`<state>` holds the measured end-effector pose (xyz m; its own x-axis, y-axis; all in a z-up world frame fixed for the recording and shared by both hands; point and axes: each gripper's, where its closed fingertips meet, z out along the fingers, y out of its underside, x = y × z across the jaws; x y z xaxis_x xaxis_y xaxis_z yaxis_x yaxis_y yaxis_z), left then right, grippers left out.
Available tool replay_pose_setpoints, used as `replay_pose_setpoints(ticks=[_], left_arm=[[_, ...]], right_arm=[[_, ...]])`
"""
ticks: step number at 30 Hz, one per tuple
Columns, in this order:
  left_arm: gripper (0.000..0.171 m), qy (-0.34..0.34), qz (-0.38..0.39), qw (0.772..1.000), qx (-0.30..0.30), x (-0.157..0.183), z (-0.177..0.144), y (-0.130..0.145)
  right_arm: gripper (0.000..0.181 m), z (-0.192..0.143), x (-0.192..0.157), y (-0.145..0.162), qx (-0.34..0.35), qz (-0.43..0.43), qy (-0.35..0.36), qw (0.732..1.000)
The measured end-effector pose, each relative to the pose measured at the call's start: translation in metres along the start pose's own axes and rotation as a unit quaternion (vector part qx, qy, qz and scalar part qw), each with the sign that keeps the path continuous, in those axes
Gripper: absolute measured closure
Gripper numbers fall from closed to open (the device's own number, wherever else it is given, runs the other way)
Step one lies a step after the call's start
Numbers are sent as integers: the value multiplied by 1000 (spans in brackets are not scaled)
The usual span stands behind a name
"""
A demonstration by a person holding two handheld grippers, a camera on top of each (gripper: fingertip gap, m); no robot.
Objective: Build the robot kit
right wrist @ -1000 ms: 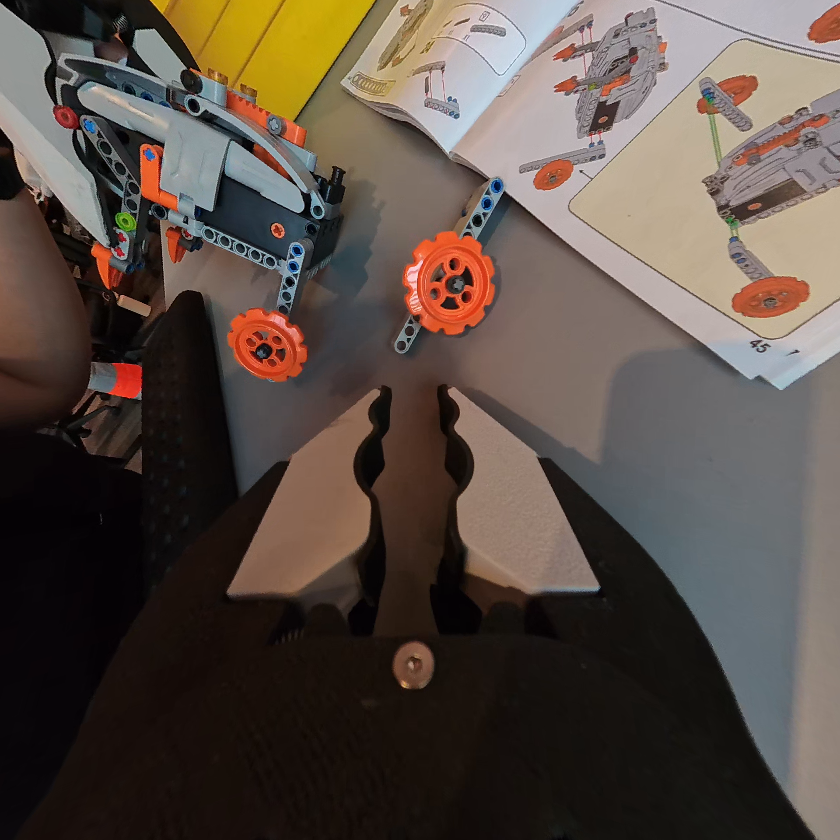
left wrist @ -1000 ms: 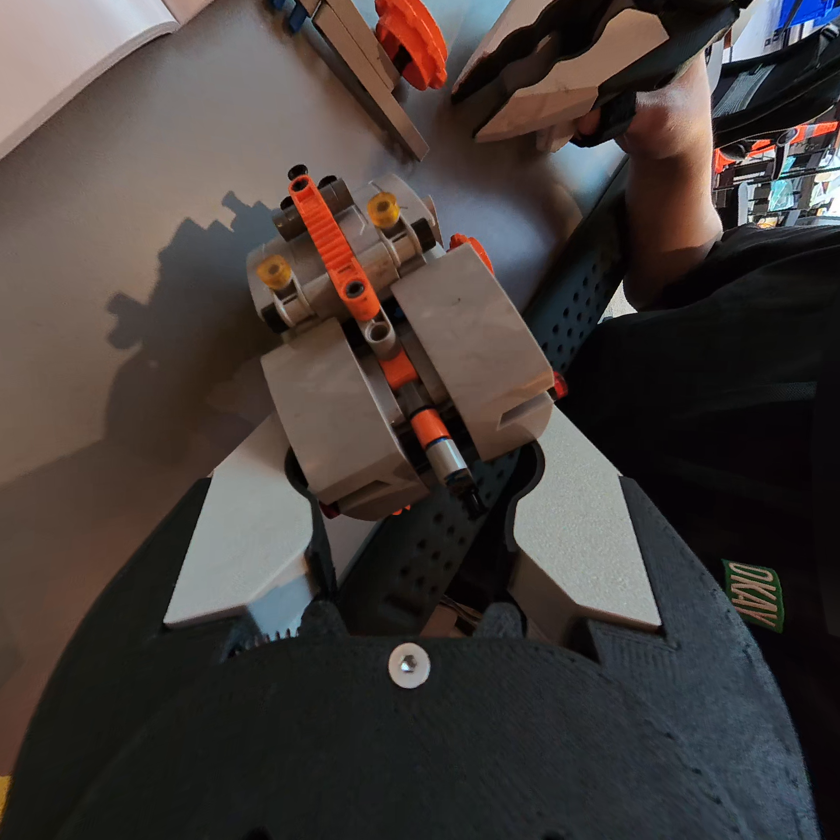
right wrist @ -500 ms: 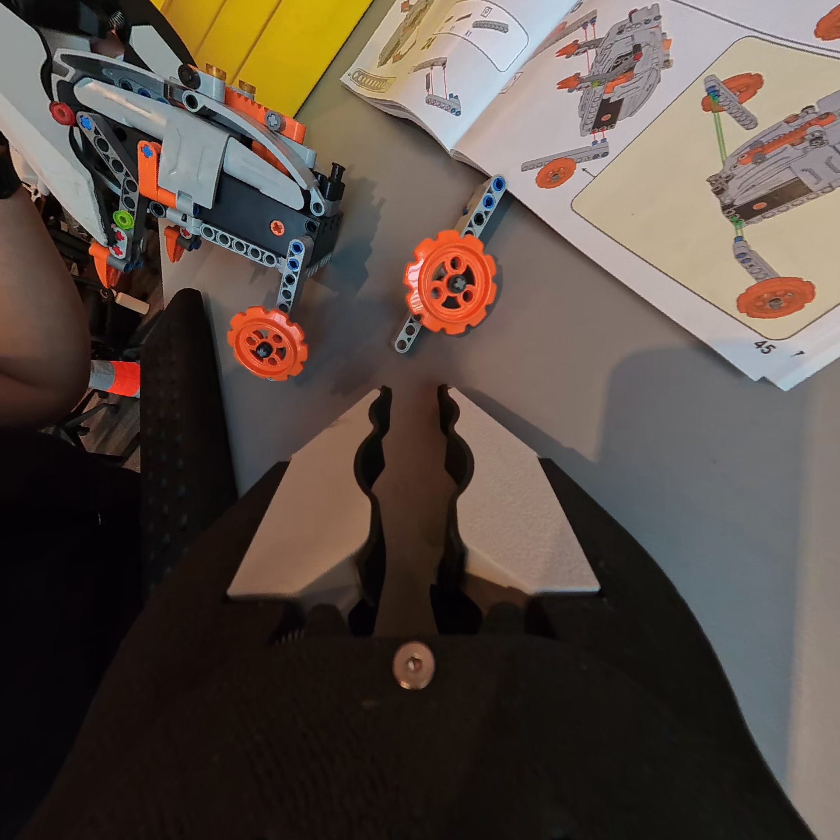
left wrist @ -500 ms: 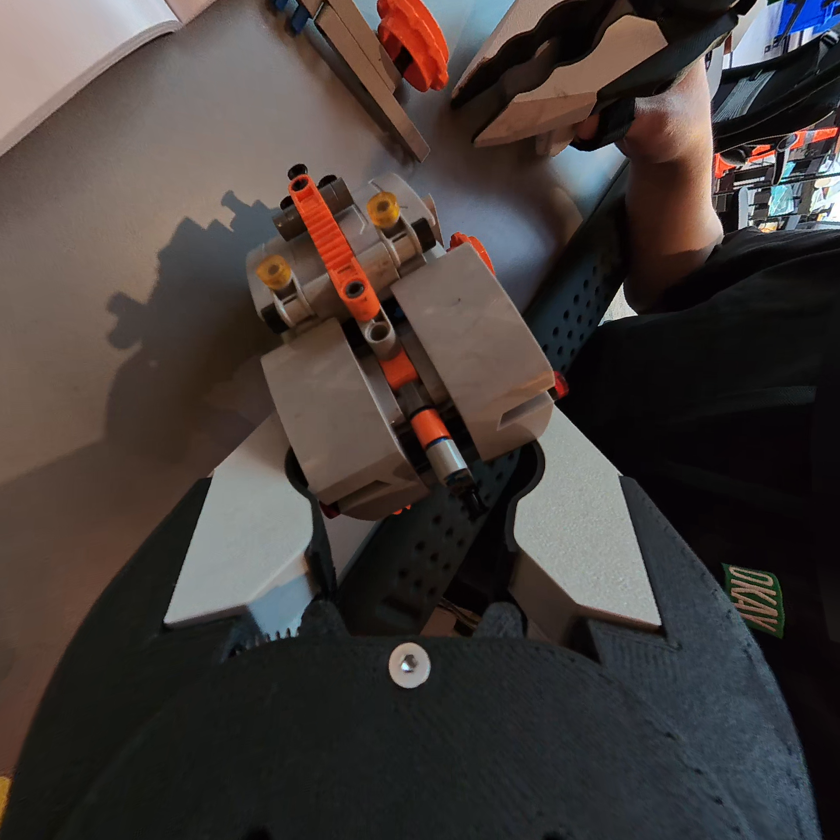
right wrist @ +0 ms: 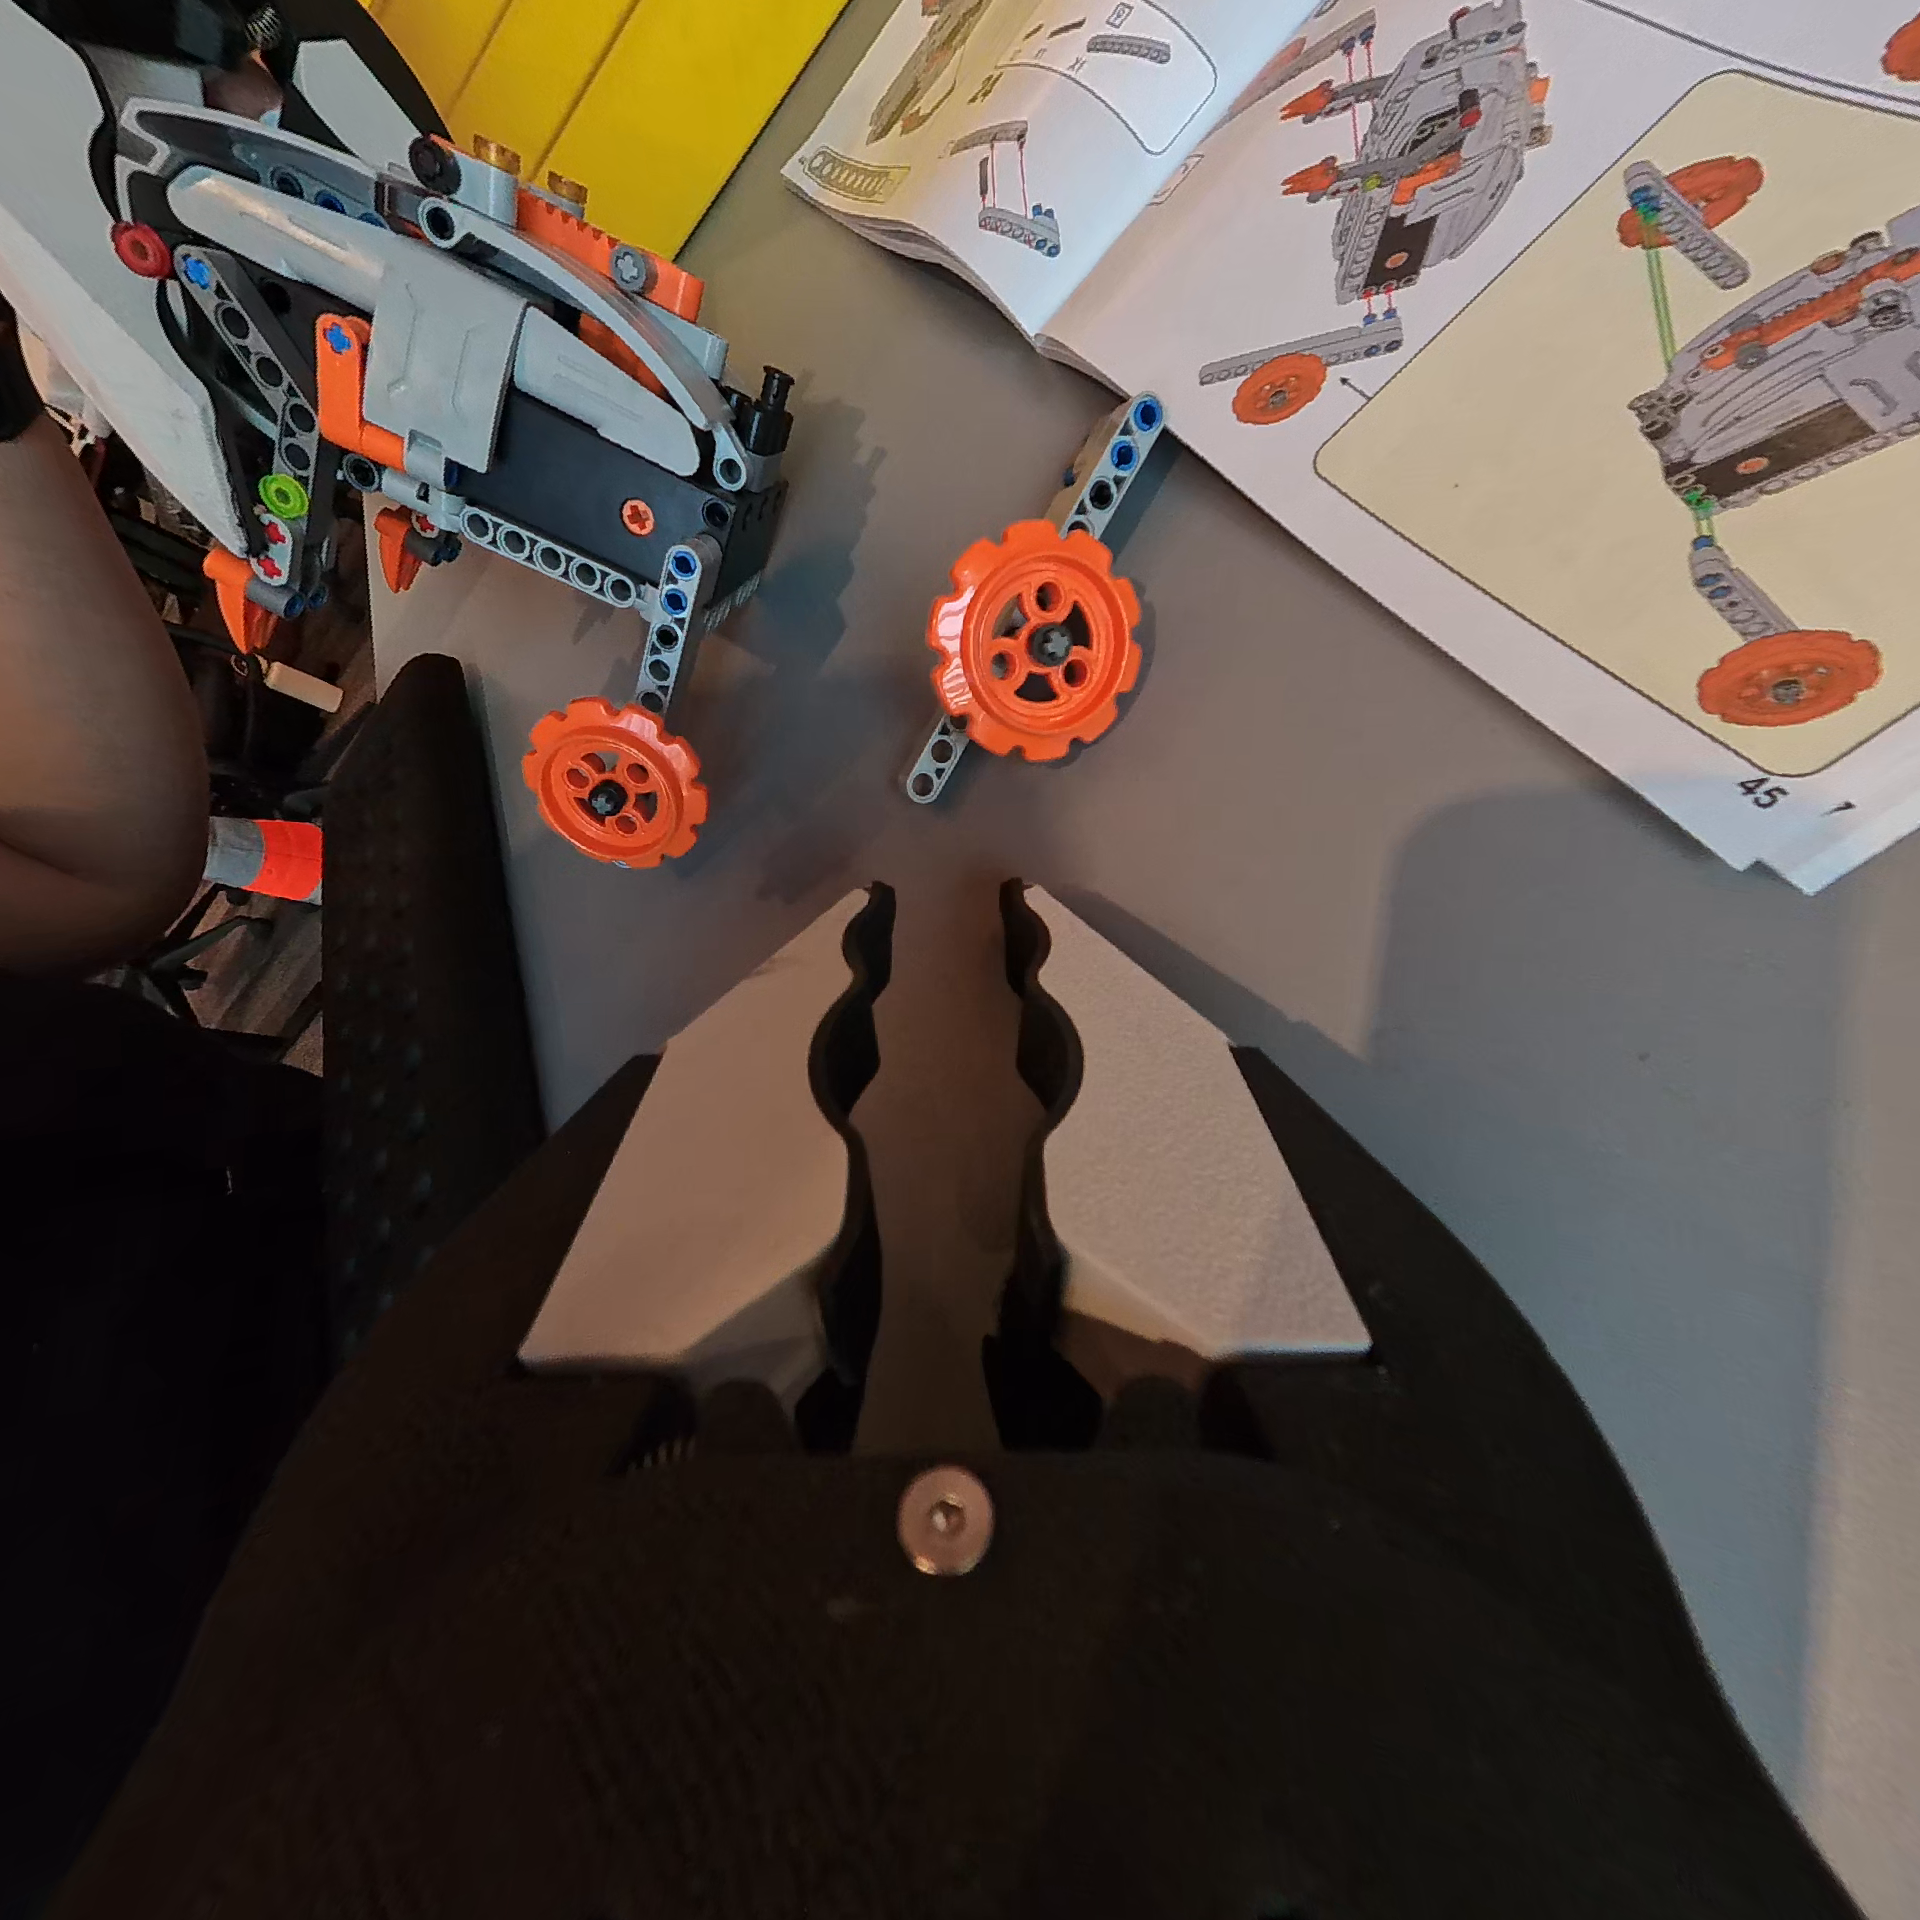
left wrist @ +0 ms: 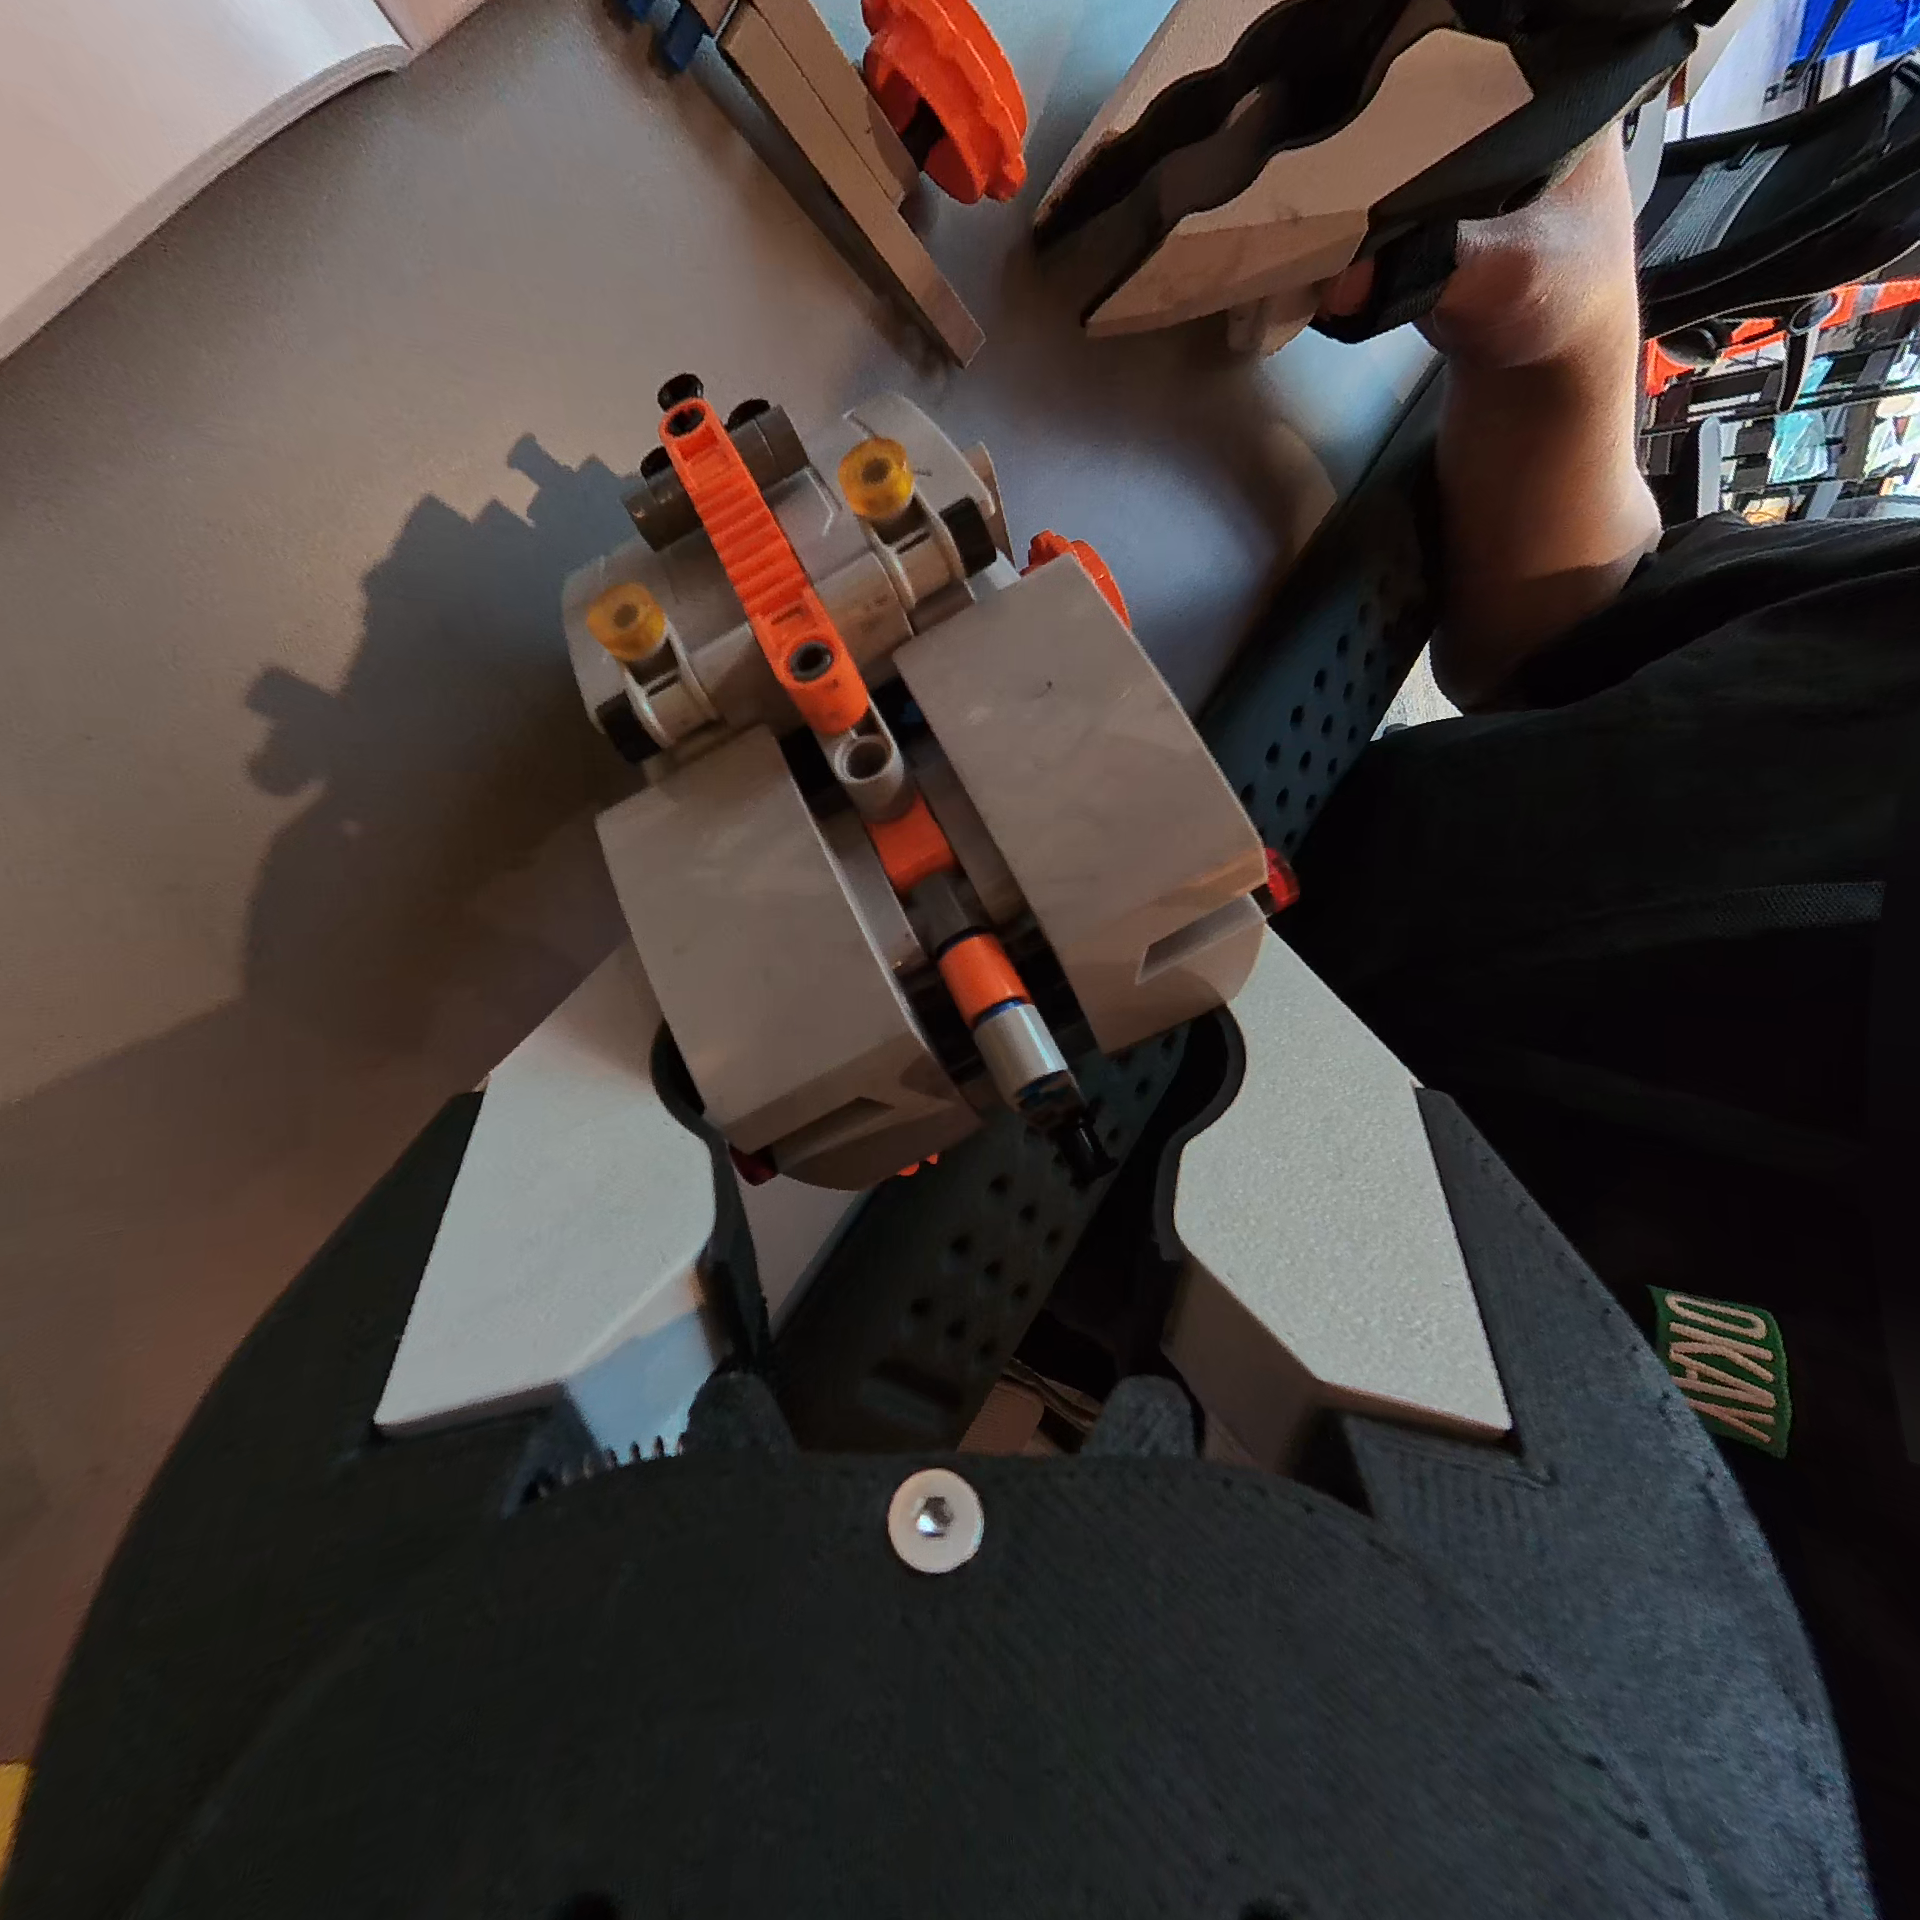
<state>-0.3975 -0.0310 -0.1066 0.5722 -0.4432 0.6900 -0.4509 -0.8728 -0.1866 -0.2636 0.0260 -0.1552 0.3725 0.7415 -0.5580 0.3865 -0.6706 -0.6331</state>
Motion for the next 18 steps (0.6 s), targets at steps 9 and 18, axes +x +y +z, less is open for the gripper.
replay_pose_setpoints(ticks=[9, 18], left_arm=[[81, 2, -2, 1000, -4, 0, 0, 0], [81, 13, -2, 1000, -28, -1, -3, -2]], right_arm=[[161, 0, -1, 1, -2, -1, -2, 1000], [161, 1, -2, 1, -5, -2, -1, 1000]])
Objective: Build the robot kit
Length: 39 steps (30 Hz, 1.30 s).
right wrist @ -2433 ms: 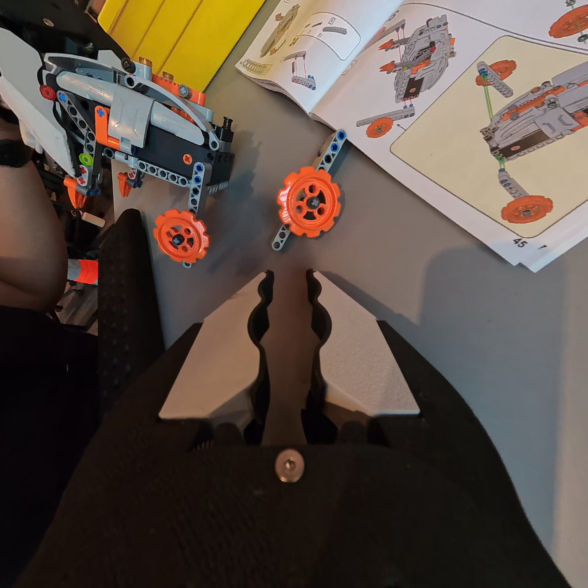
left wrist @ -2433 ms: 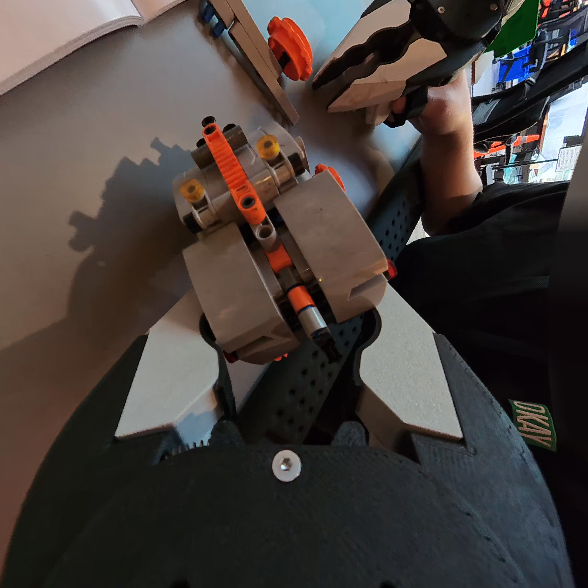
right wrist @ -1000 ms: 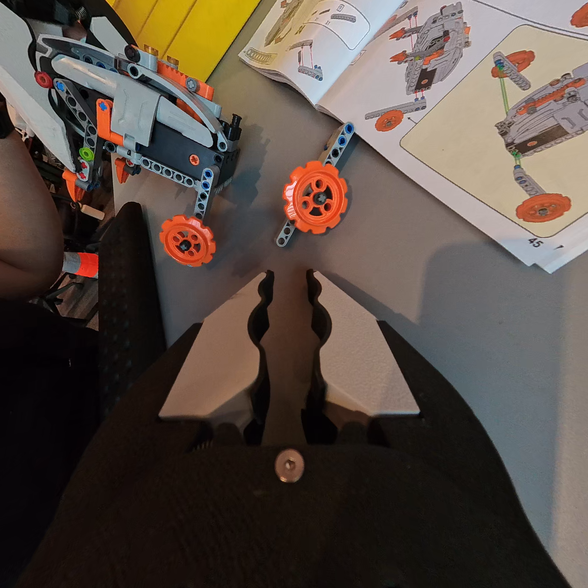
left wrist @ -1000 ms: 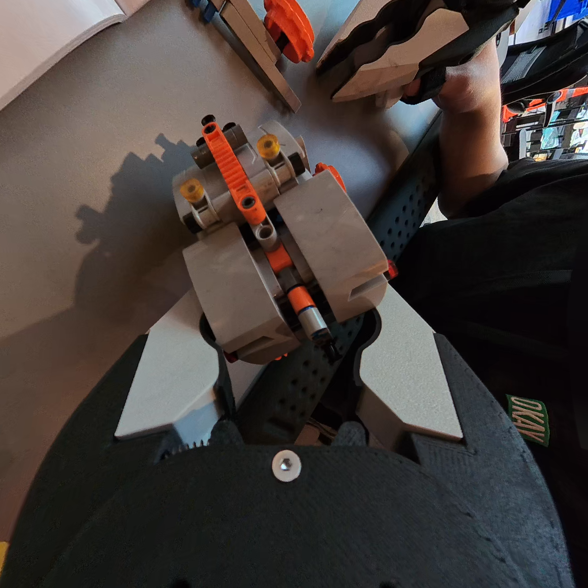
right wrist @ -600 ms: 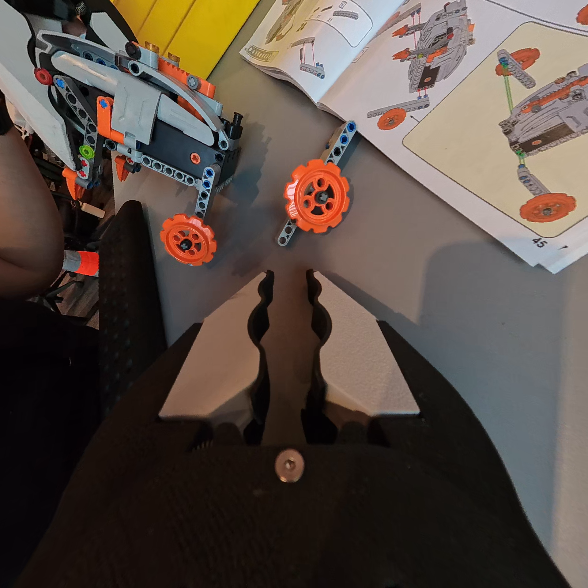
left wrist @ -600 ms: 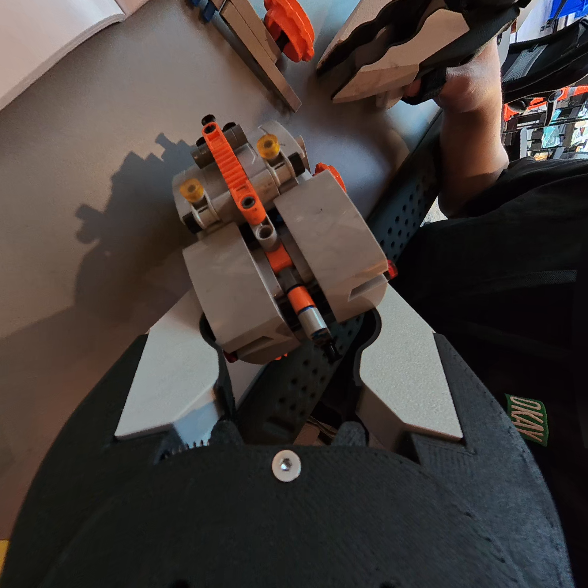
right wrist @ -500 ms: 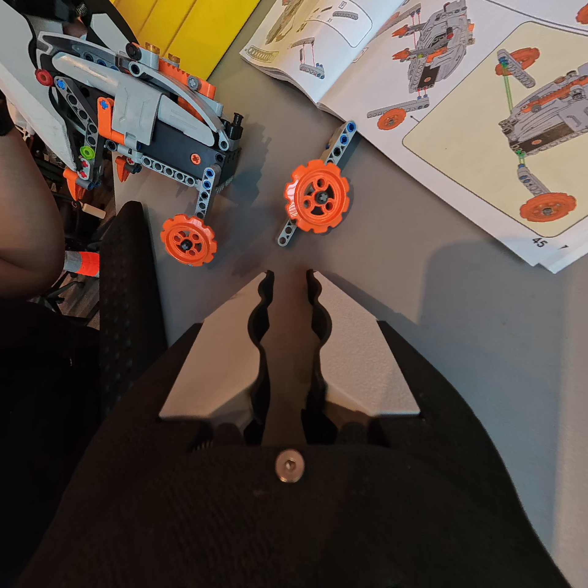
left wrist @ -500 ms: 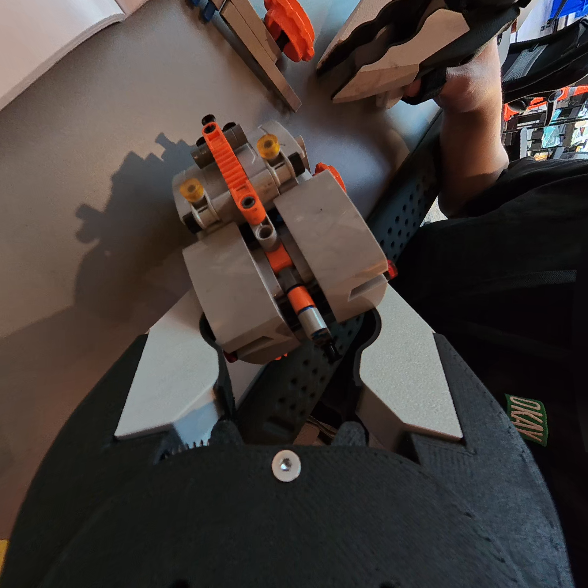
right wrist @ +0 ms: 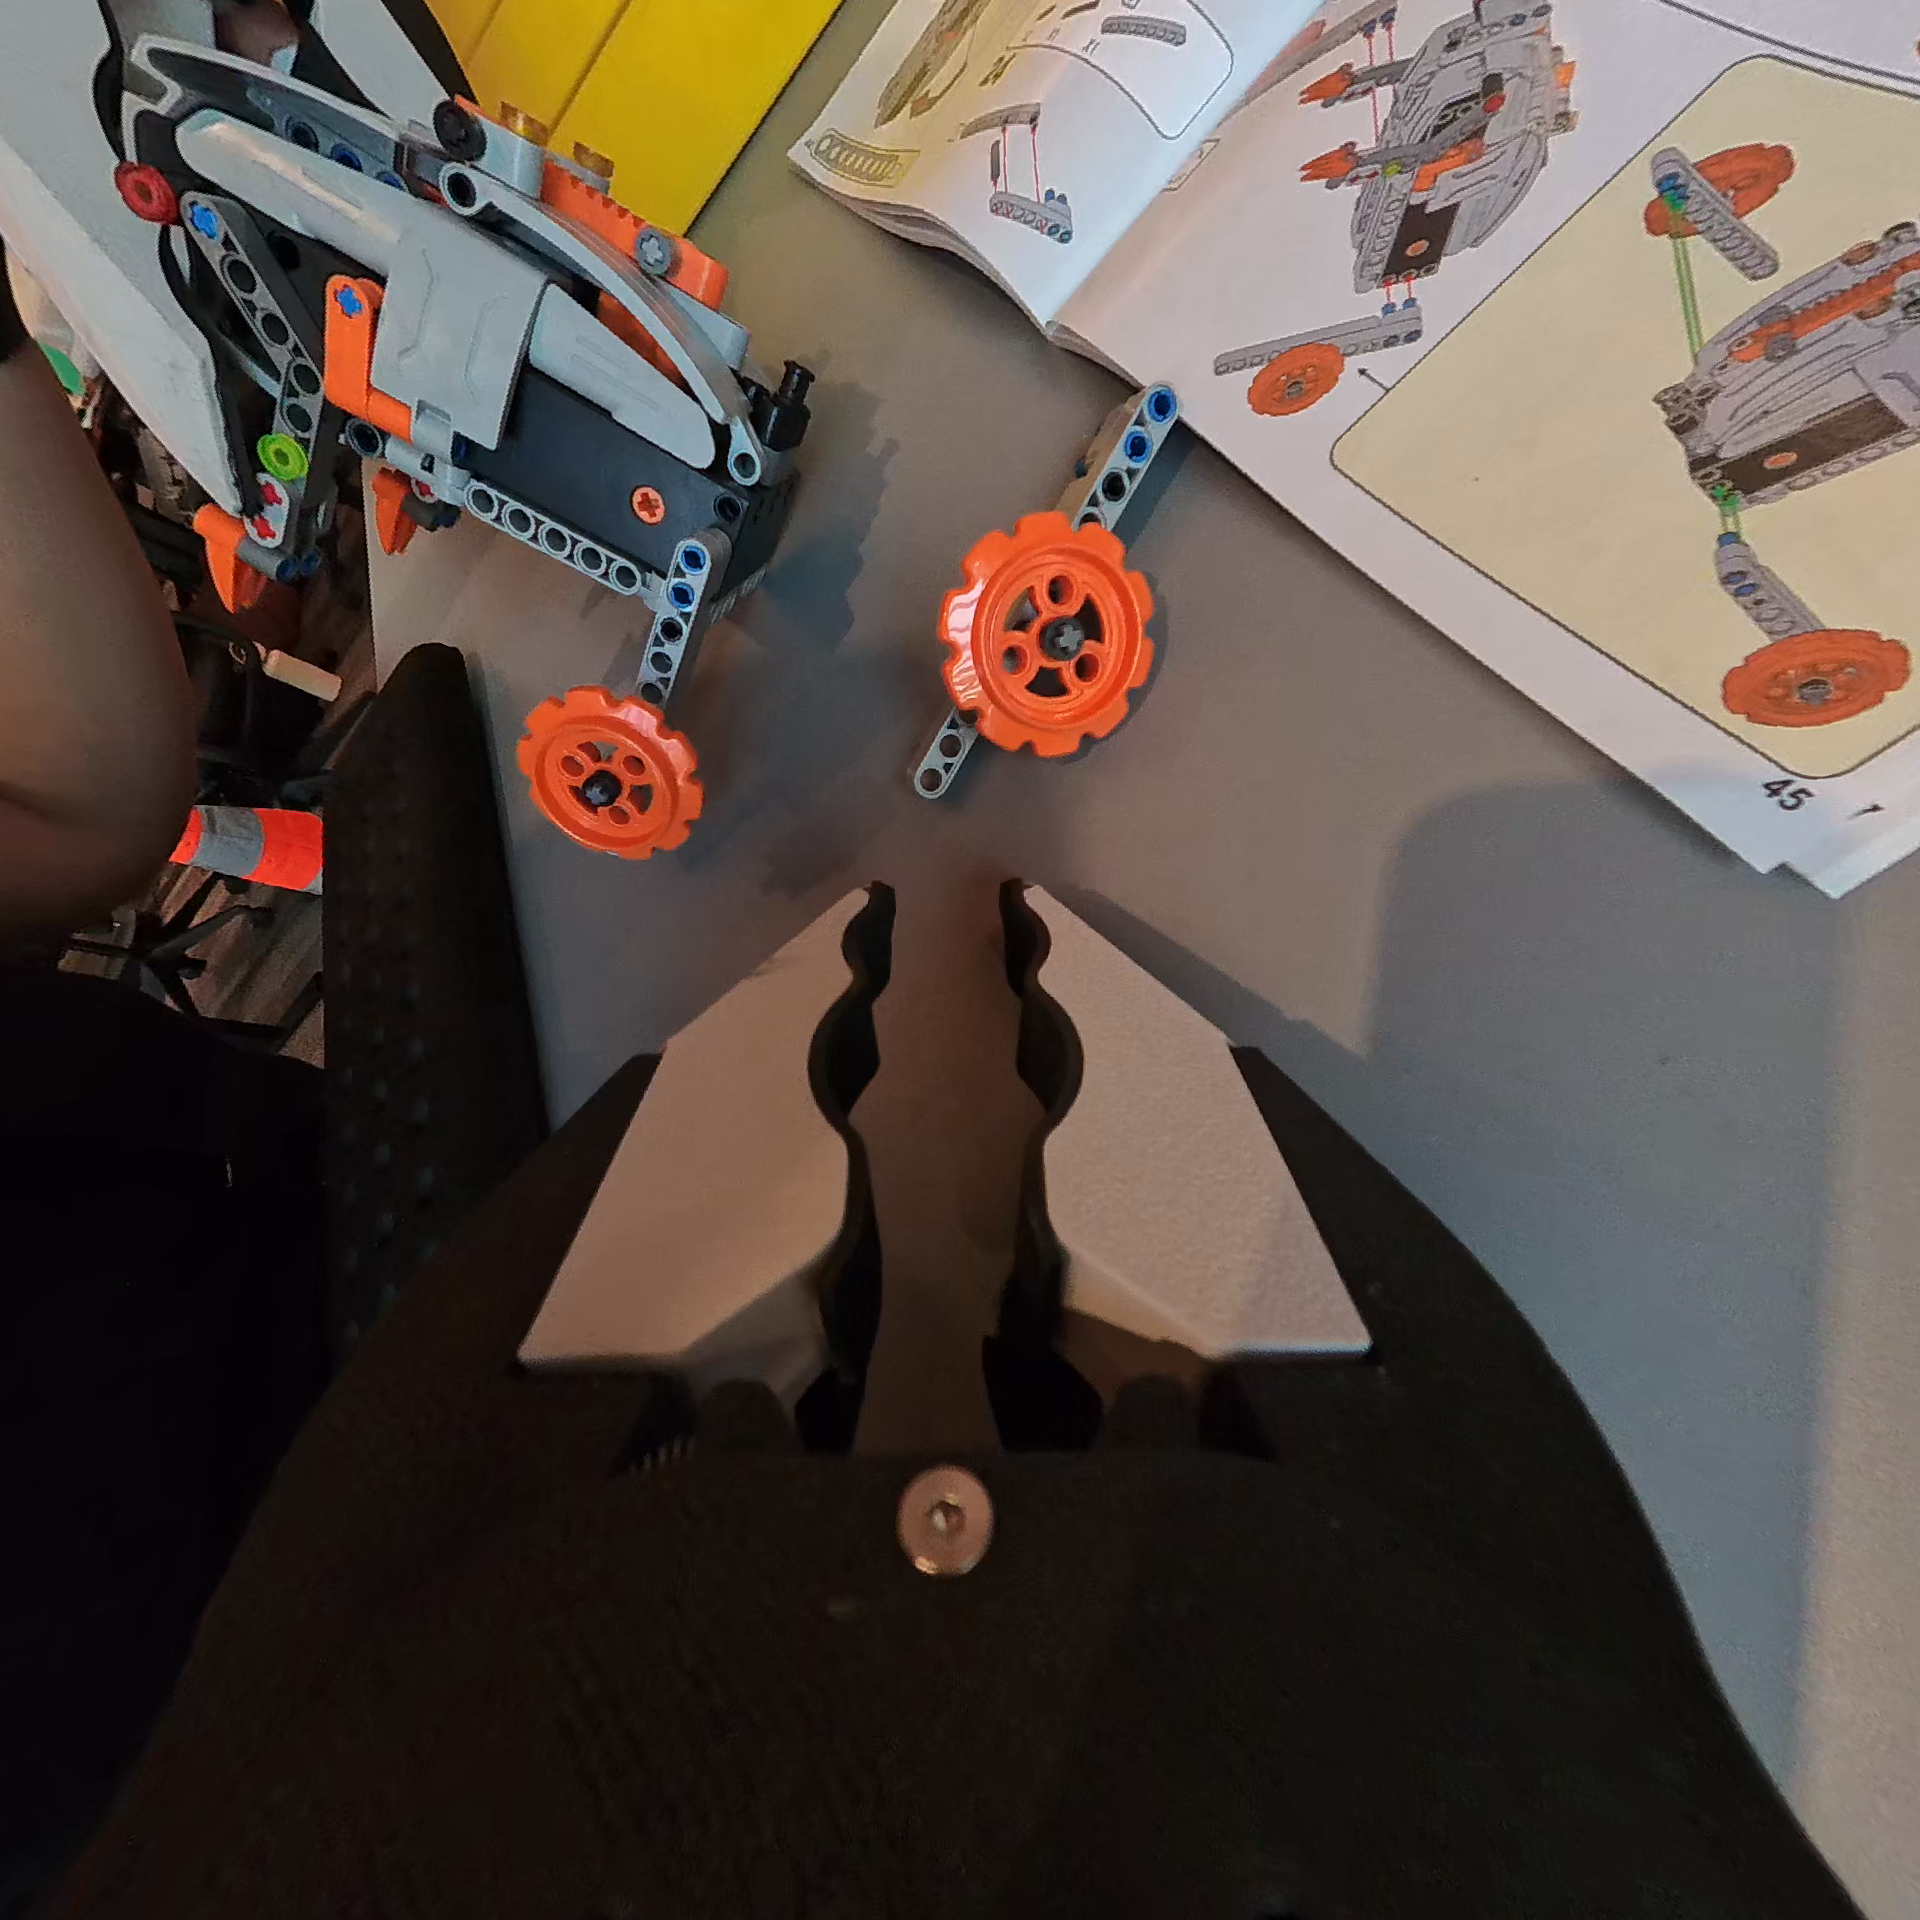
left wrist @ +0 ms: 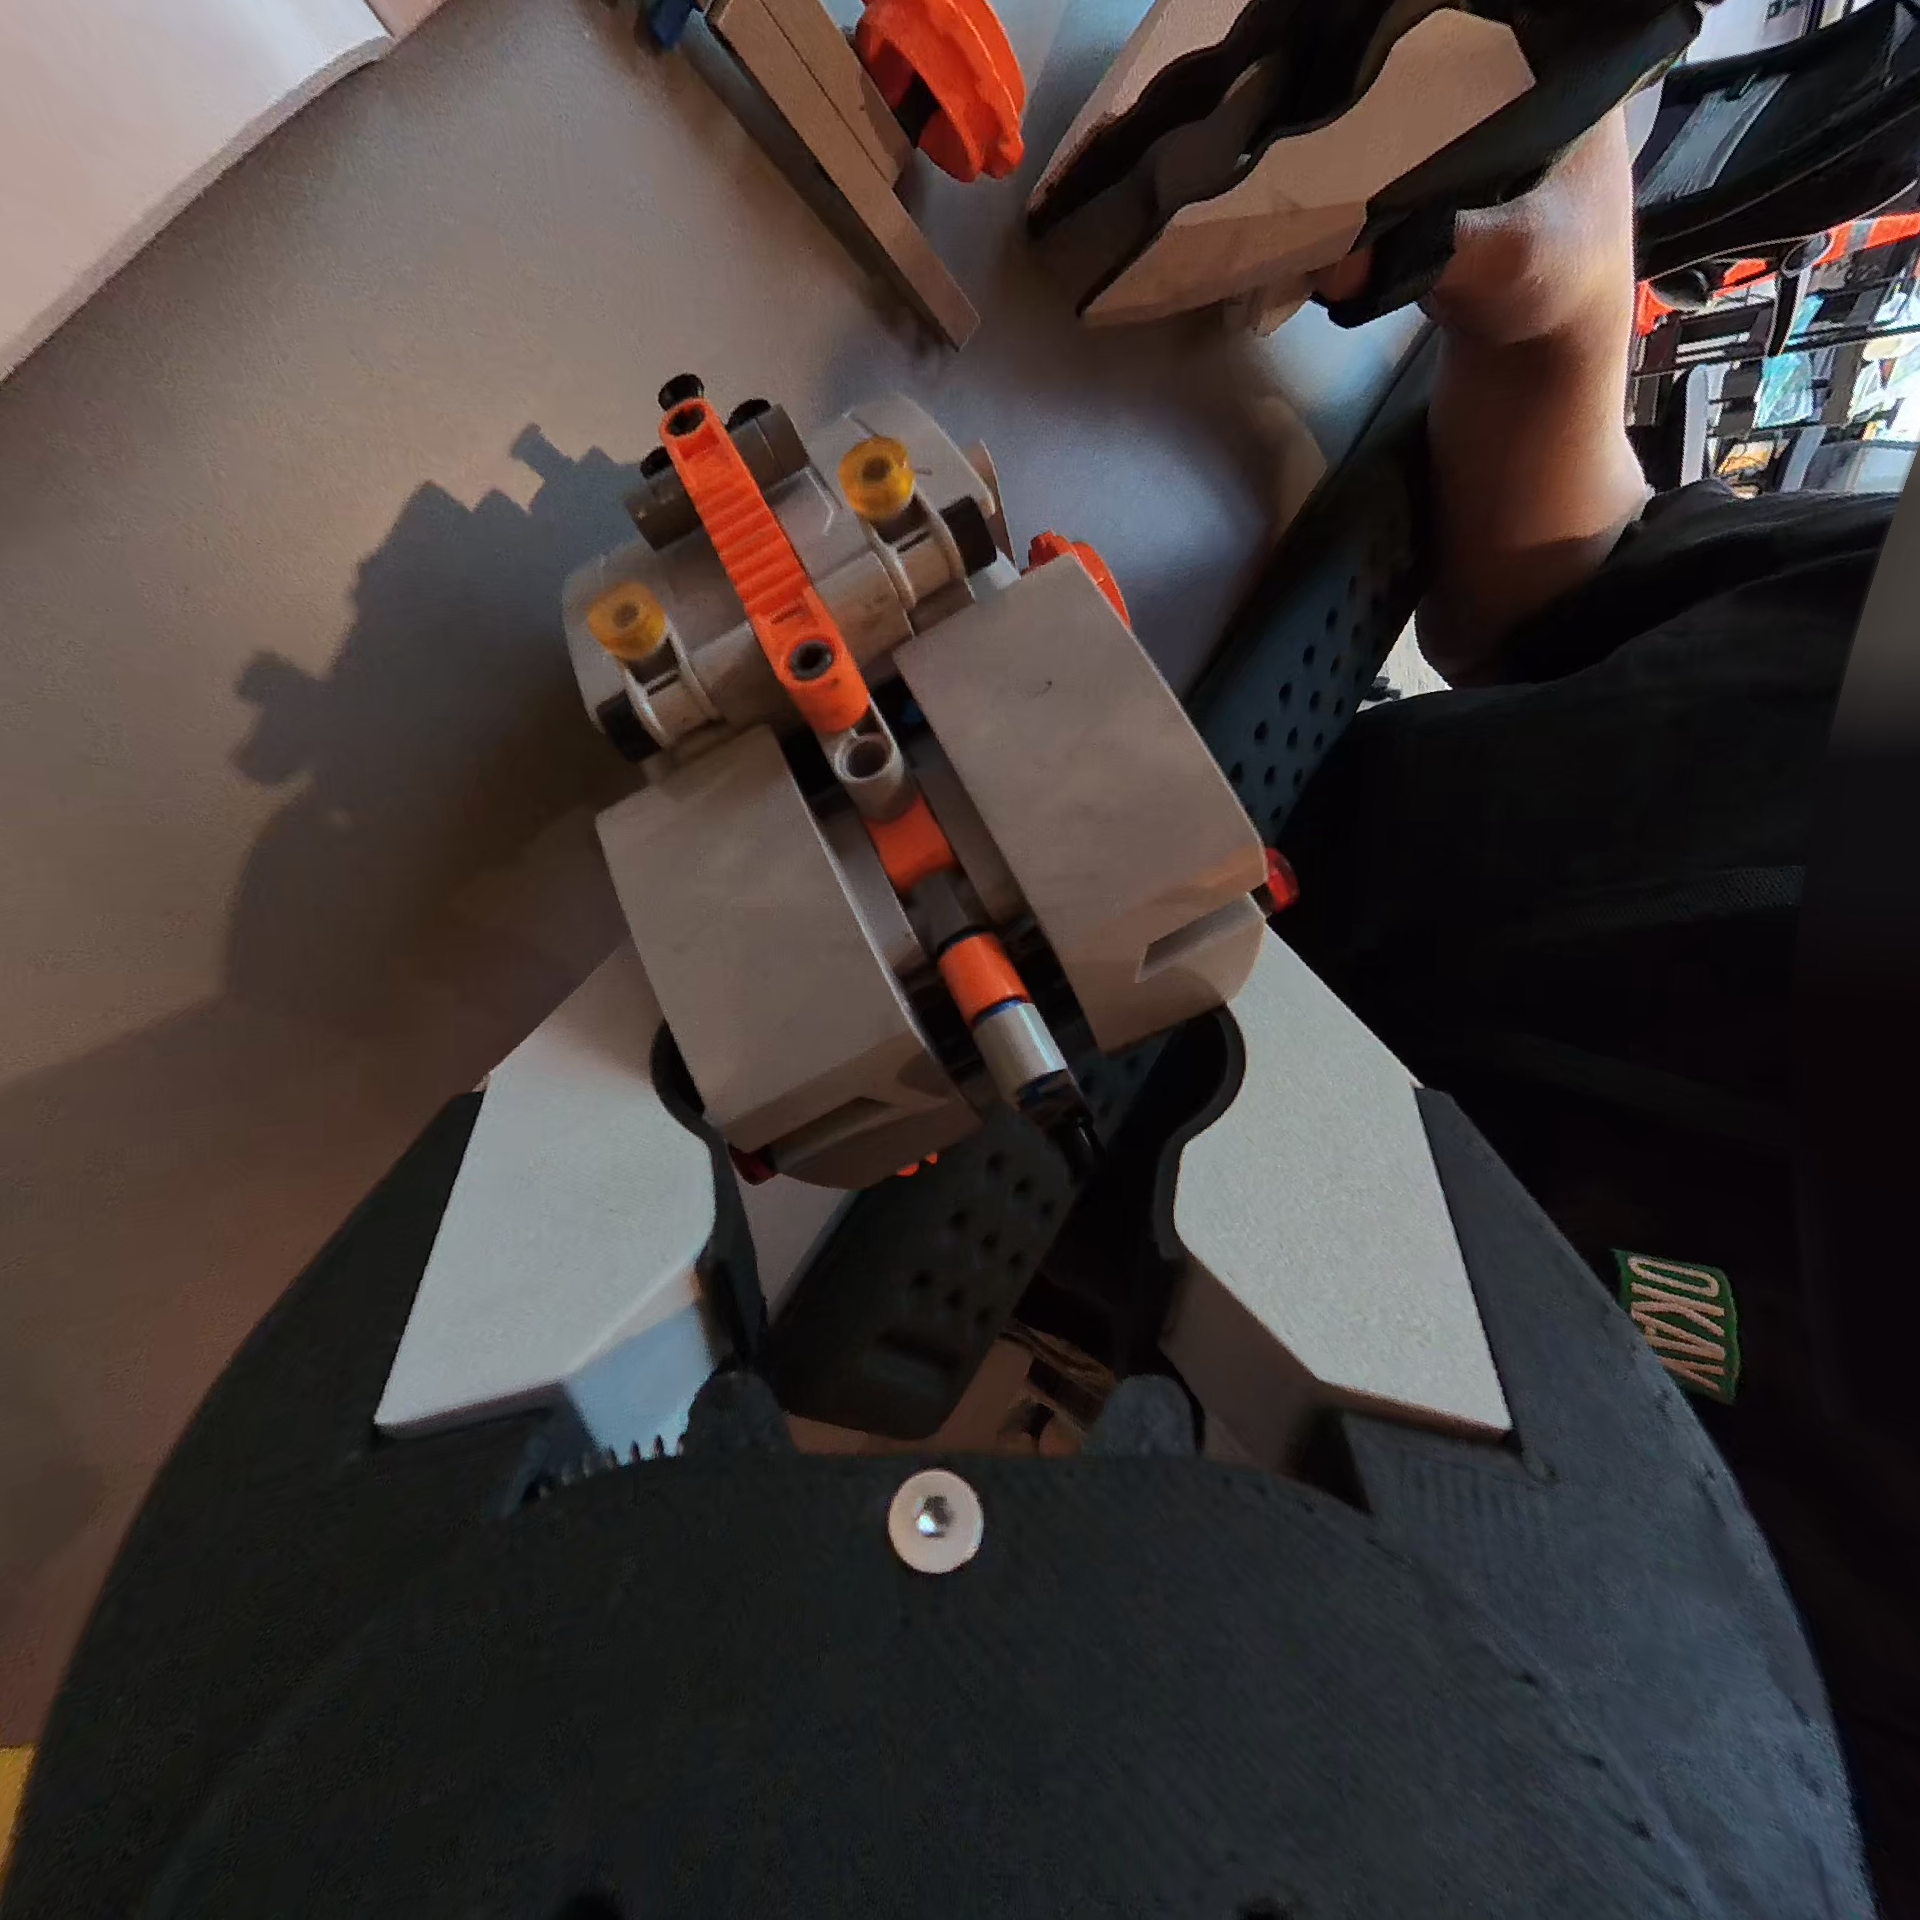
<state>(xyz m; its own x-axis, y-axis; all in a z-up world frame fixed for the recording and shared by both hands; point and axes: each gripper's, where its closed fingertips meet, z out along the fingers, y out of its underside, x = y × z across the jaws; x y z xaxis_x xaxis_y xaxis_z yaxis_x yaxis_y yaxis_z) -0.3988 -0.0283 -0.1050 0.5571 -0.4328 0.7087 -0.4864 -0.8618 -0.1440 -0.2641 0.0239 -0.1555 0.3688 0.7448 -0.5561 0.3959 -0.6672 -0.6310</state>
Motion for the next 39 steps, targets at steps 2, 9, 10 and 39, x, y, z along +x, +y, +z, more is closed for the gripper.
replay_pose_setpoints(ticks=[2, 9, 10, 39], left_arm=[[81, 1, -1, 1000, -2, 0, 0, 0], [81, 1, -4, 1000, -4, 0, 0, -1], [81, 1, -4, 1000, -4, 0, 0, -1], [81, -51, -41, 991, 116, 25, 30, 13]], right_arm=[[161, 0, 0, 0, 0, 0, 0, 1000], [161, 0, 0, 0, 0, 0, -1, 1000], [161, 0, -1, 1, -1, 0, -1, 1000], [159, 29, -54, -44, 63, -28, -45, 997]])
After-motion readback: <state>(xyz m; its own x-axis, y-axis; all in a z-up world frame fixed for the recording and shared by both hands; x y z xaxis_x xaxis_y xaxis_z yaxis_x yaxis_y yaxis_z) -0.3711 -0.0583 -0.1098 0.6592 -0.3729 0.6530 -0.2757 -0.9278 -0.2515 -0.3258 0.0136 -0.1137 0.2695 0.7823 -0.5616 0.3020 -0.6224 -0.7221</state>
